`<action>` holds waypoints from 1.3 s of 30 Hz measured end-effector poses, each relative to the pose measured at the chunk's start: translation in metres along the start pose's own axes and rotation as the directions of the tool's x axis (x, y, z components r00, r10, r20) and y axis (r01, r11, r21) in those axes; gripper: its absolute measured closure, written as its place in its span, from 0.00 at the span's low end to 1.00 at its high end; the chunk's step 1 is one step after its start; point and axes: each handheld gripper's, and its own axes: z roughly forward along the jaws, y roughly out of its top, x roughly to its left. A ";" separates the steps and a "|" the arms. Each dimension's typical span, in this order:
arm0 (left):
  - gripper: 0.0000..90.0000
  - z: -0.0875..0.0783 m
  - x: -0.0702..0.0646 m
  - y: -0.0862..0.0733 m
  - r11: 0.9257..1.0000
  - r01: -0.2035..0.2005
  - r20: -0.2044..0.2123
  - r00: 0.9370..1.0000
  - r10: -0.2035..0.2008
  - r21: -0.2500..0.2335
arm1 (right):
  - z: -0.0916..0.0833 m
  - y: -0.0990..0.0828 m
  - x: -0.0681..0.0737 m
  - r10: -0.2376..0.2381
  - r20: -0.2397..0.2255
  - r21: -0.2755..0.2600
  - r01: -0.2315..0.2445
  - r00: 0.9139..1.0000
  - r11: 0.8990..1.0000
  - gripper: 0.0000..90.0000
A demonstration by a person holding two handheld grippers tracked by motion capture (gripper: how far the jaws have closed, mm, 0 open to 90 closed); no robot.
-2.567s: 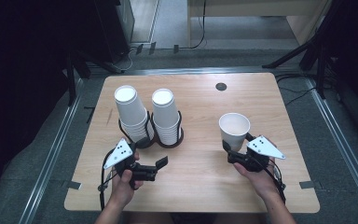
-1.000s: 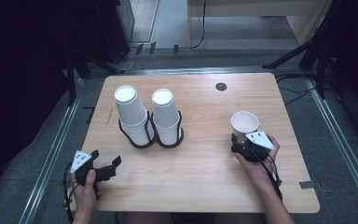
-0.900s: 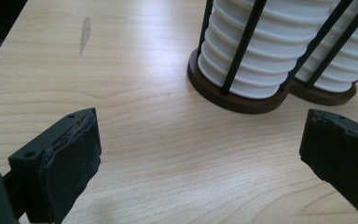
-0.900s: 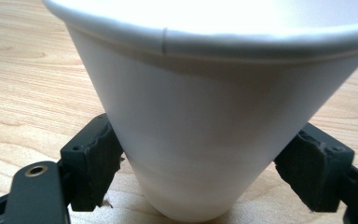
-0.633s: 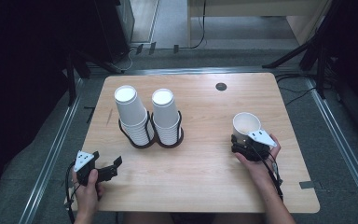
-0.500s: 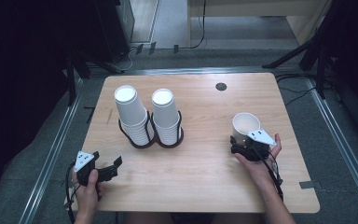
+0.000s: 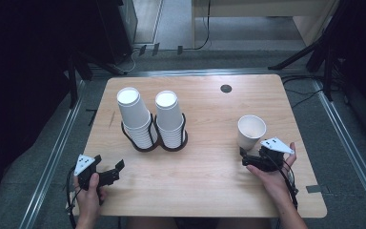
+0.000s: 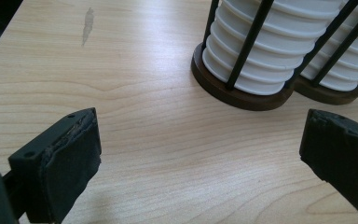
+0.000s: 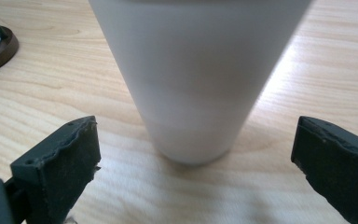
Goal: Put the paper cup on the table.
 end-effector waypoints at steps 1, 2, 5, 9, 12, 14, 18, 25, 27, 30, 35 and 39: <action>0.00 0.000 0.000 0.000 1.000 0.000 0.001 1.000 0.000 -0.001 | -0.003 -0.002 -0.001 0.003 -0.003 0.005 -0.003 1.000 1.000 0.02; 0.00 0.000 0.000 0.000 1.000 0.001 0.002 1.000 -0.001 -0.001 | -0.005 -0.003 -0.003 -0.001 -0.002 0.006 0.001 1.000 1.000 0.02; 0.00 0.000 0.001 0.000 1.000 0.005 0.006 1.000 -0.005 -0.001 | -0.014 -0.008 -0.008 -0.014 0.004 0.014 0.014 1.000 1.000 0.02; 0.00 0.001 0.000 0.000 1.000 0.002 0.004 1.000 -0.002 0.000 | -0.026 -0.016 -0.019 -0.022 0.019 0.025 0.022 1.000 0.999 0.02; 0.00 0.000 0.000 0.000 1.000 0.000 0.004 1.000 0.000 0.002 | -0.035 -0.020 -0.028 -0.011 0.028 0.024 0.011 1.000 1.000 0.02; 0.00 0.000 0.000 0.000 1.000 0.002 0.005 1.000 -0.002 0.003 | -0.041 -0.023 -0.034 -0.007 0.042 0.027 0.006 0.999 1.000 0.02; 0.00 0.000 0.001 0.000 1.000 0.006 0.008 1.000 -0.006 0.002 | -0.054 -0.028 -0.046 0.001 0.068 0.026 -0.003 0.998 1.000 0.02; 0.00 0.001 0.000 0.000 1.000 0.002 0.010 1.000 -0.002 0.004 | -0.073 -0.037 -0.062 0.005 0.118 0.021 -0.008 0.993 1.000 0.02; 0.00 0.001 0.000 0.000 1.000 0.001 0.010 1.000 -0.001 0.004 | -0.077 -0.039 -0.066 0.008 0.129 0.013 -0.010 0.992 1.000 0.02; 0.00 0.001 0.001 0.000 1.000 0.004 0.012 1.000 -0.004 0.005 | -0.081 -0.041 -0.069 0.024 0.140 0.007 -0.025 0.990 1.000 0.02; 0.00 0.001 0.001 0.000 1.000 0.005 0.016 1.000 -0.005 0.004 | -0.081 -0.043 -0.073 0.030 0.143 0.003 -0.031 0.989 1.000 0.02; 0.00 0.001 0.001 0.000 1.000 0.007 0.019 1.000 -0.007 0.005 | -0.080 -0.044 -0.074 0.041 0.142 0.001 -0.042 0.989 0.999 0.02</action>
